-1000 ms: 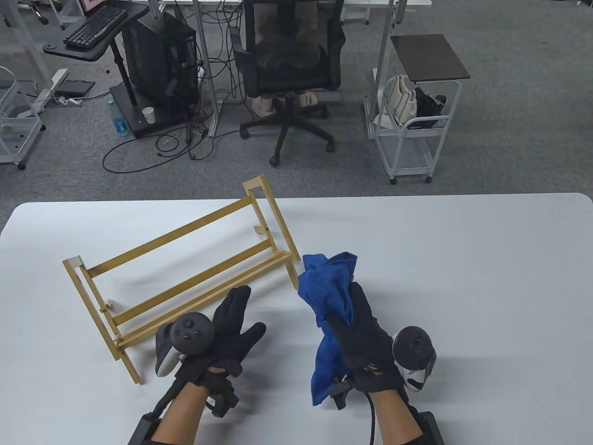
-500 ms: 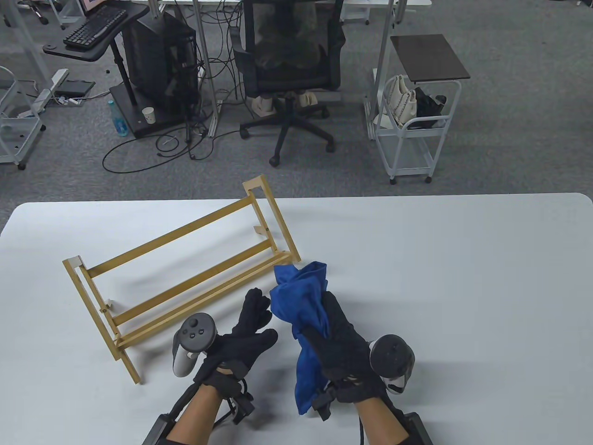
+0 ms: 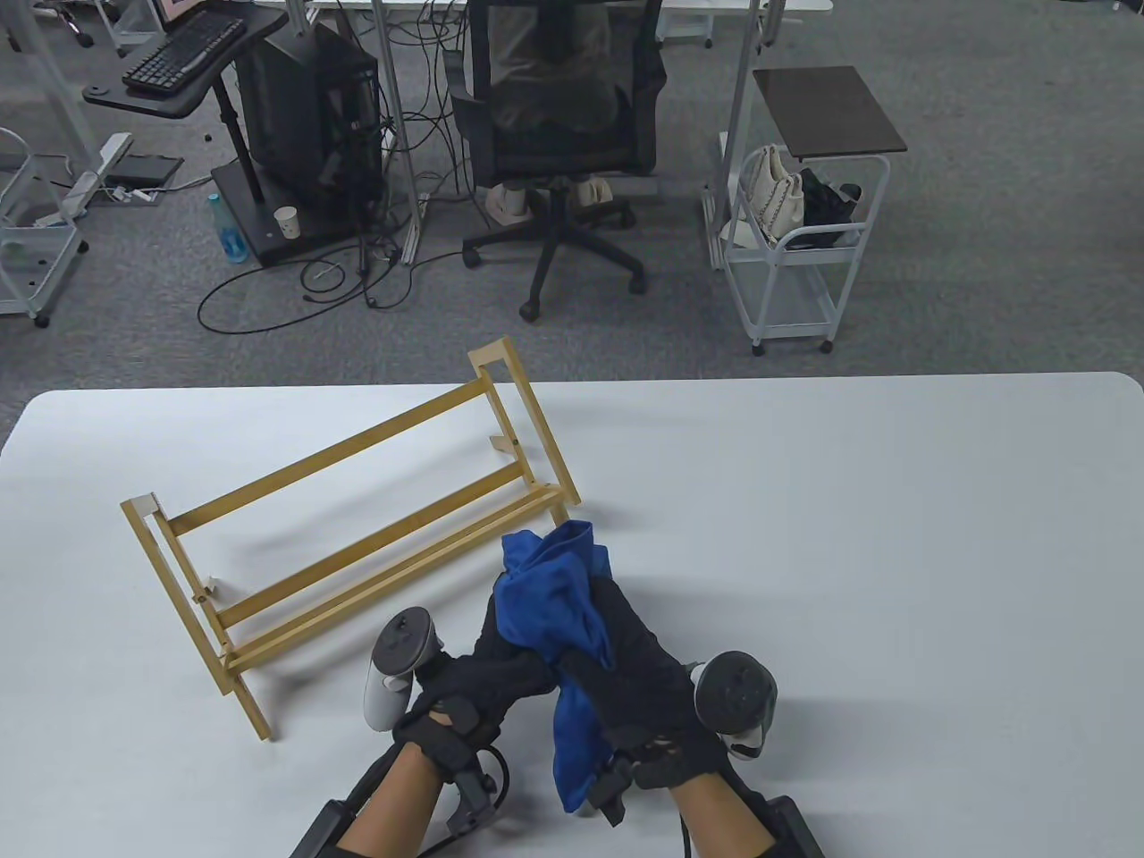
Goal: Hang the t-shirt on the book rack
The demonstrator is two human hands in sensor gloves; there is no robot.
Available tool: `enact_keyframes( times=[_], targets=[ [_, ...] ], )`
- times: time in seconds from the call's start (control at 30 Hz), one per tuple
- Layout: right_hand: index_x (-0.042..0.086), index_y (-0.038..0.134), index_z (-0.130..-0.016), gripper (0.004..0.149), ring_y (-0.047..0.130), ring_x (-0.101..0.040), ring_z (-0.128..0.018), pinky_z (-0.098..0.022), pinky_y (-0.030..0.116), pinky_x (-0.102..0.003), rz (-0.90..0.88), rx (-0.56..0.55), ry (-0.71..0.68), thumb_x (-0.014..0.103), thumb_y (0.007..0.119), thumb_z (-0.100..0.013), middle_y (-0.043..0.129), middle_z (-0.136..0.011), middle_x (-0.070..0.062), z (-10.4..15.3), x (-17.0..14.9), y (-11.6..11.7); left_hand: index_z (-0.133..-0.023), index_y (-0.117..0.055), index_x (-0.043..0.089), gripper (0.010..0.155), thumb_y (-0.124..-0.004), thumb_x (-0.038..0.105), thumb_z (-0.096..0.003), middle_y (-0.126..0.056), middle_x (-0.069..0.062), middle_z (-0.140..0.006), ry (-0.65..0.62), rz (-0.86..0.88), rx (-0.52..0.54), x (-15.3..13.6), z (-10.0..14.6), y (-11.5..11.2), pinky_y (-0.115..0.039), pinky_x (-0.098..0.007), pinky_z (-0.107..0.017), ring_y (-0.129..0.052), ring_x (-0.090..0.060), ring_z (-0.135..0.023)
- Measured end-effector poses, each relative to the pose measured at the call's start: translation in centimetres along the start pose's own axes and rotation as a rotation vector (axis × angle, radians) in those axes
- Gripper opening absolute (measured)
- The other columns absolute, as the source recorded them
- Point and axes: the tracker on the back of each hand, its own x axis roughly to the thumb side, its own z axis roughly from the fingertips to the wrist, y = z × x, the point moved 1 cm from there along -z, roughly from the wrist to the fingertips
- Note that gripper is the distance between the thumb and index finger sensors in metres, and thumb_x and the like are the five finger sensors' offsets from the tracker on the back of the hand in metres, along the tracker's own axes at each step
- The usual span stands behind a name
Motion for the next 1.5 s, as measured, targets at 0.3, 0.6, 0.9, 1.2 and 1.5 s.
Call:
enact_keyframes(
  times=[0.3, 0.6, 0.9, 1.2, 1.5],
  targets=[
    [0.031, 0.027, -0.112, 0.071, 0.058, -0.044, -0.092, -0.065, 0.063, -0.061, 0.054, 0.122, 0.026, 0.032, 0.075, -0.060, 0.032, -0.113, -0.018, -0.1, -0.5, 1.4, -0.110, 0.010, 0.030, 0.110, -0.076, 0.071, -0.0552, -0.014, -0.022, -0.124, 0.003, 0.040, -0.030, -0.4, -0.3, -0.7, -0.052, -0.068, -0.077, -0.040, -0.047, -0.118],
    [0.030, 0.019, -0.112, 0.074, 0.032, -0.045, -0.099, -0.071, 0.046, -0.065, 0.066, 0.349, 0.116, 0.026, 0.073, -0.062, 0.005, -0.112, -0.014, -0.4, -0.8, 2.3, -0.106, 0.016, 0.027, 0.100, -0.068, 0.061, -0.0623, -0.006, -0.024, -0.121, 0.001, 0.048, -0.031, -0.6, -0.2, -1.0, -0.049, -0.068, -0.077, -0.033, -0.050, -0.116],
    [0.028, 0.025, -0.114, 0.079, 0.027, -0.049, -0.102, -0.071, 0.042, -0.072, 0.052, 0.439, 0.169, 0.027, 0.081, -0.059, 0.015, -0.115, -0.019, -0.5, -0.9, 2.2, -0.101, 0.020, 0.027, 0.096, -0.067, 0.047, -0.0659, -0.003, -0.026, -0.117, 0.024, 0.021, 0.005, -0.7, 0.1, -0.6, -0.052, -0.067, -0.076, -0.034, -0.049, -0.114],
    [0.027, 0.034, -0.114, 0.072, 0.038, -0.049, -0.103, -0.069, 0.047, -0.072, 0.006, 0.413, 0.185, 0.033, 0.080, -0.059, 0.024, -0.116, -0.021, -0.3, -1.4, 1.7, -0.110, 0.000, 0.026, 0.088, -0.073, 0.041, -0.0632, -0.035, -0.021, -0.116, 0.059, -0.135, 0.185, -0.1, 0.9, 0.2, -0.071, -0.055, -0.069, -0.065, -0.041, -0.103],
    [0.030, 0.041, -0.114, 0.066, 0.047, -0.049, -0.103, -0.069, 0.051, -0.071, 0.051, 0.335, 0.171, 0.037, 0.078, -0.059, 0.034, -0.117, -0.019, -0.2, -1.6, 1.2, -0.114, -0.021, 0.028, 0.082, -0.081, 0.041, -0.0585, -0.057, -0.018, -0.110, 0.051, -0.255, 0.308, 0.7, 1.4, 1.0, -0.082, -0.049, -0.063, -0.082, -0.036, -0.093]
  ],
)
